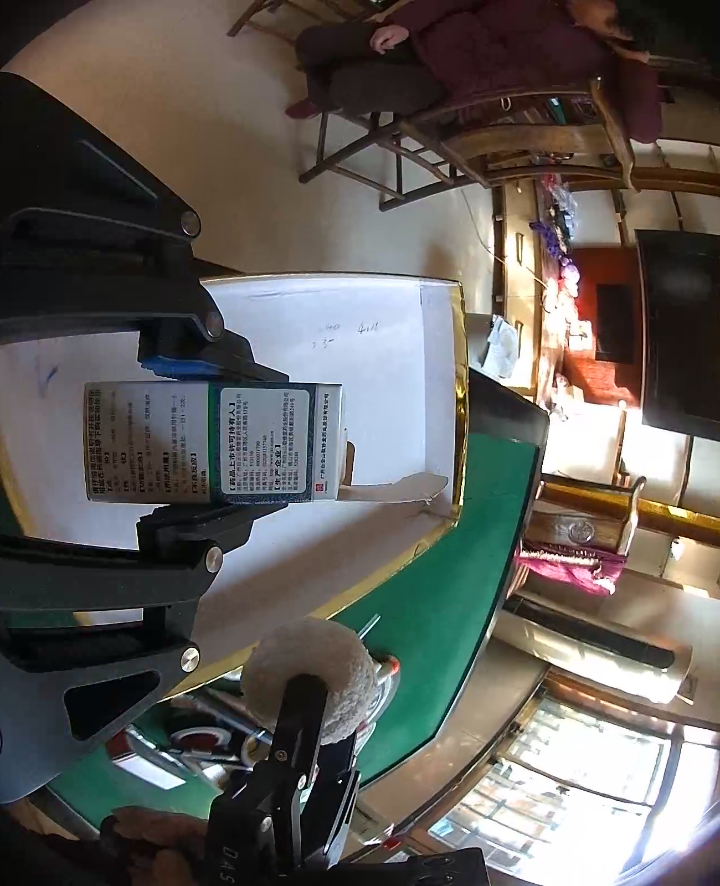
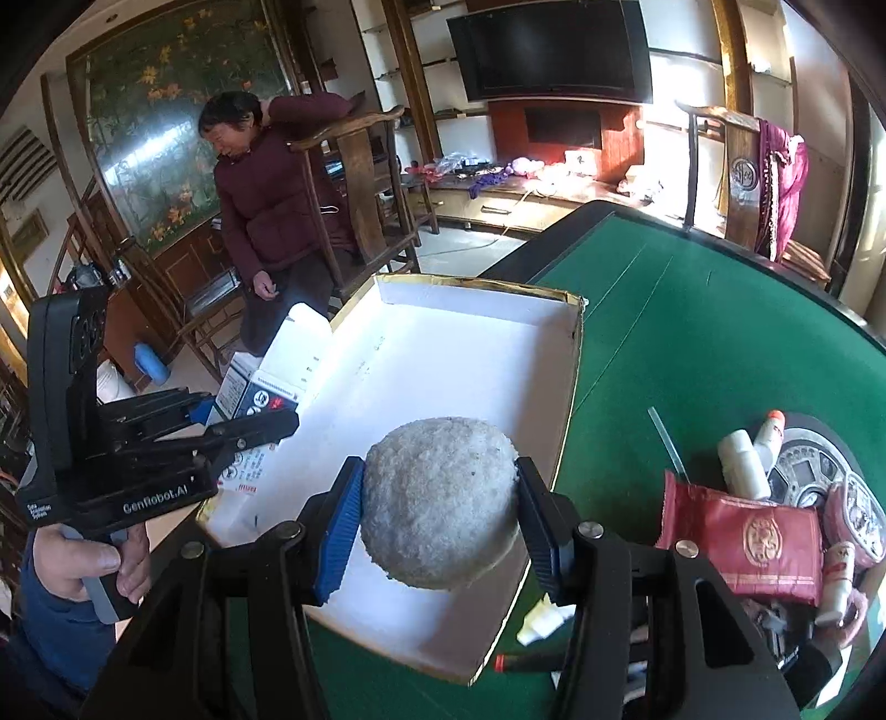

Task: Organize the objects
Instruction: 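Carry the ball and medicine box into the white gold-rimmed tray and open both tools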

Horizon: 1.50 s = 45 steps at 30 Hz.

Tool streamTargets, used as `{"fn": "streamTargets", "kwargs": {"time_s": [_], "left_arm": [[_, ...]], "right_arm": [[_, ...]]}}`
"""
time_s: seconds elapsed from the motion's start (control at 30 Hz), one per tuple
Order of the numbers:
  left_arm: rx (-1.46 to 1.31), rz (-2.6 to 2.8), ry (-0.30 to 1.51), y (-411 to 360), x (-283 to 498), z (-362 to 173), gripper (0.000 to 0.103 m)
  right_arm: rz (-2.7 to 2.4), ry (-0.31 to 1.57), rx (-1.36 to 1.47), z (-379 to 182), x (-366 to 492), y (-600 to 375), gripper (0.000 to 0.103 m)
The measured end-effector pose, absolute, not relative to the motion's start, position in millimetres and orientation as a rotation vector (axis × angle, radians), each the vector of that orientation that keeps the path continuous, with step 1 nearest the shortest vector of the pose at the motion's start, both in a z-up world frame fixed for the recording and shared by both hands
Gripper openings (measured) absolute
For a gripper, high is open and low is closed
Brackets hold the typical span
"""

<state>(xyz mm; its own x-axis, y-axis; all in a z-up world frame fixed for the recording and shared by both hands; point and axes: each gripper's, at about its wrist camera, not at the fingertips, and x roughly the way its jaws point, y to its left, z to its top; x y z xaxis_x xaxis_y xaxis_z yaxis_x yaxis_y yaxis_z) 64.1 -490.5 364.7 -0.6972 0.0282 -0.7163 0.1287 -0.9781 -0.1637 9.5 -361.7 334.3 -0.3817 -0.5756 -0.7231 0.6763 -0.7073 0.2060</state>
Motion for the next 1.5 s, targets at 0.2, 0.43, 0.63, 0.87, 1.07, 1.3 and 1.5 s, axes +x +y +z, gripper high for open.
{"fn": "streamTargets", "kwargs": {"time_s": [0.2,0.43,0.63,0.87,1.07,1.3,1.5], "left_arm": [[1.321,-2.692,0.299,-521,2,354,0.034],[1.375,-2.614,0.321,-537,-43,322,0.034],[1.39,-2.618,0.348,-543,-57,295,0.035],[1.401,-2.619,0.393,-550,-67,263,0.037],[1.407,-2.638,0.404,-544,-73,250,0.049],[1.395,-2.652,0.383,-541,-68,254,0.049],[1.388,-2.664,0.403,-541,-54,254,0.049]], "right_arm": [[-2.111,0.044,1.203,315,-67,-406,0.053],[-2.079,-0.092,1.326,294,-124,-453,0.053],[-2.051,-0.152,1.356,278,-144,-482,0.054],[-2.044,-0.194,1.351,272,-150,-492,0.057],[-2.042,-0.204,1.326,272,-155,-493,0.059],[-2.083,-0.168,1.273,284,-156,-490,0.063],[-2.079,-0.169,1.228,298,-151,-481,0.065]]}}
